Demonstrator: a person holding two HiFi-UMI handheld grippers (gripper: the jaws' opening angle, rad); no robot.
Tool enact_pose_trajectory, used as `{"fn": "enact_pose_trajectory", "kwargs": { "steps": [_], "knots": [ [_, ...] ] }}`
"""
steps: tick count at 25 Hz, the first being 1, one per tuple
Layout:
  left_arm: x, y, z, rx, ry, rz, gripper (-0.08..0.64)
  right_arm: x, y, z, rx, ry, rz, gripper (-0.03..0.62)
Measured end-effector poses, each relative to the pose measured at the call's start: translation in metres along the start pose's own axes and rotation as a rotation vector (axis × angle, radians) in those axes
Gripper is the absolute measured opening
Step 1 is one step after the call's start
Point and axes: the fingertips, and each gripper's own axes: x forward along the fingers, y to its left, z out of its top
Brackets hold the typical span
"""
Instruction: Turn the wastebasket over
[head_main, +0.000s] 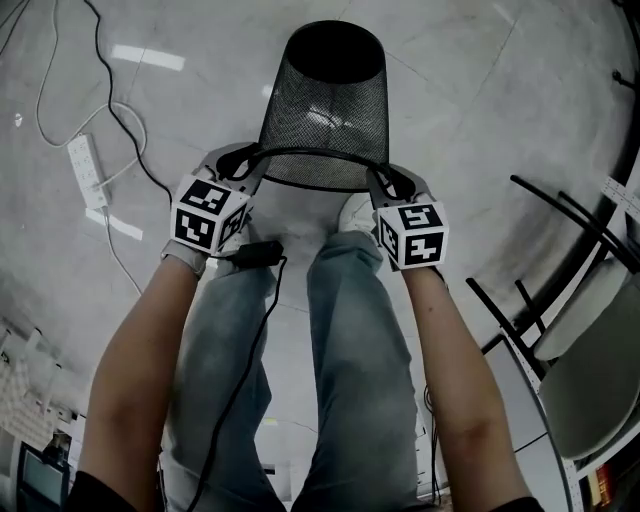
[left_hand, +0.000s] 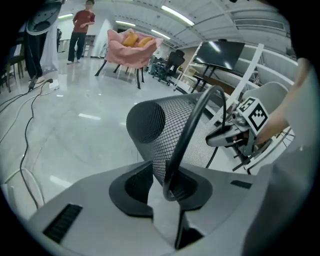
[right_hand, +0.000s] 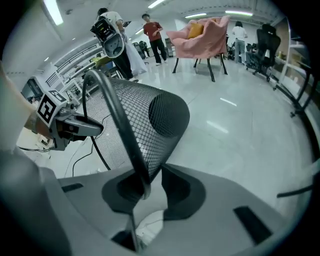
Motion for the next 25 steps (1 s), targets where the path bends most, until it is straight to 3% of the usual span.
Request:
{"fn": "enact_pose_trajectory", "kwargs": {
  "steps": [4, 11, 21, 25],
  "knots": [
    [0.023, 0.009, -0.027, 0.04, 0.088, -0.024, 0.081, 0.027, -0.006, -0.016, 0.021, 0.037, -0.002, 0.086],
    [0.051, 0.025, -0.057, 0.155, 0.178, -0.073, 0.077, 0.063, -0.007, -0.035, -0.099, 0.083, 0.021, 0.086],
    [0.059, 0.035, -0.076, 0.062, 0.237, -0.051, 0.077, 0.079, 0.003, -0.059, -0.127, 0.165, 0.06, 0.092],
    [0.058, 0.034, -0.079, 0.027, 0.254, -0.064, 0.081, 0.079, 0.003, -0.067, -0.119, 0.227, 0.091, 0.186]
  ]
}}
